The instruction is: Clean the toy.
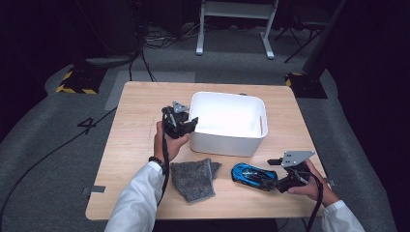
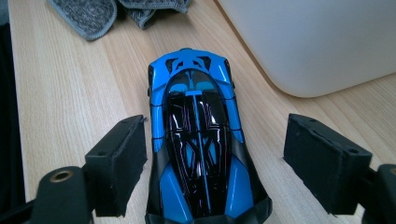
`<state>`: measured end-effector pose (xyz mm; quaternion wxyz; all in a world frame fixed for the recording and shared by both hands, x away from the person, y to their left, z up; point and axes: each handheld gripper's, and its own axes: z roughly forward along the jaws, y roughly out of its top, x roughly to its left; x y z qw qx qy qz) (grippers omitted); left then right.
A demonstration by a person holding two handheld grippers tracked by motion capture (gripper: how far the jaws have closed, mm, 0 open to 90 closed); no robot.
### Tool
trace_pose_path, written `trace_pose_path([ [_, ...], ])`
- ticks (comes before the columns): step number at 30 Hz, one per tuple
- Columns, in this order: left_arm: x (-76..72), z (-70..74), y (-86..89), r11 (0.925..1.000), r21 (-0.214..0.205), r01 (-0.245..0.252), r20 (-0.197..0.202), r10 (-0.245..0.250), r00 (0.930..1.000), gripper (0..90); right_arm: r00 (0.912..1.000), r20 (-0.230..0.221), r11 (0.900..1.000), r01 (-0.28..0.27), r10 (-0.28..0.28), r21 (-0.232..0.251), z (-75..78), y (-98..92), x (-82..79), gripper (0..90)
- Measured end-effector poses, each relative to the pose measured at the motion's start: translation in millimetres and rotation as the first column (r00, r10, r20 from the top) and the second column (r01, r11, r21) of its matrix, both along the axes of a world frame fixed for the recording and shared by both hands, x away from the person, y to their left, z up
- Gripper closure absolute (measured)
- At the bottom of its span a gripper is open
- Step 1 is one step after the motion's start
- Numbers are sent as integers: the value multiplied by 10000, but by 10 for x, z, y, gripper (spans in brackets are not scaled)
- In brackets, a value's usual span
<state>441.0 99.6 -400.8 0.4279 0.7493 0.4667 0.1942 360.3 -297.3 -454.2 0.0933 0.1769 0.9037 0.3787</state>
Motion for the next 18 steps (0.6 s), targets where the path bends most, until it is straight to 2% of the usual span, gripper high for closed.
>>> trace_pose_path([
  [6, -129, -5, -60, 9993, -130, -341, -56, 340, 9994, 605, 10000, -64, 9999, 31, -32, -135, -29, -3, 5, 213],
  [10, -189, -7, -113, 9995, -167, -275, -55, 274, 9996, 597, 10000, -87, 9998, 18, -19, -180, -60, -24, 20, 204],
  [13, -233, -11, -157, 9995, -216, -228, -57, 227, 9997, 589, 9994, -345, 10000, 22, -19, 93, -118, -48, 23, 190],
  [15, -259, -11, -180, 9998, -184, -117, -88, 116, 9999, 576, 9996, -293, 9998, -59, 54, -189, -158, -60, 6, 196],
  [18, -290, -17, -231, 9996, -291, 11, -74, -13, 10000, 560, 9988, -486, 9998, -8, 17, 183, -189, -105, -4, 185],
])
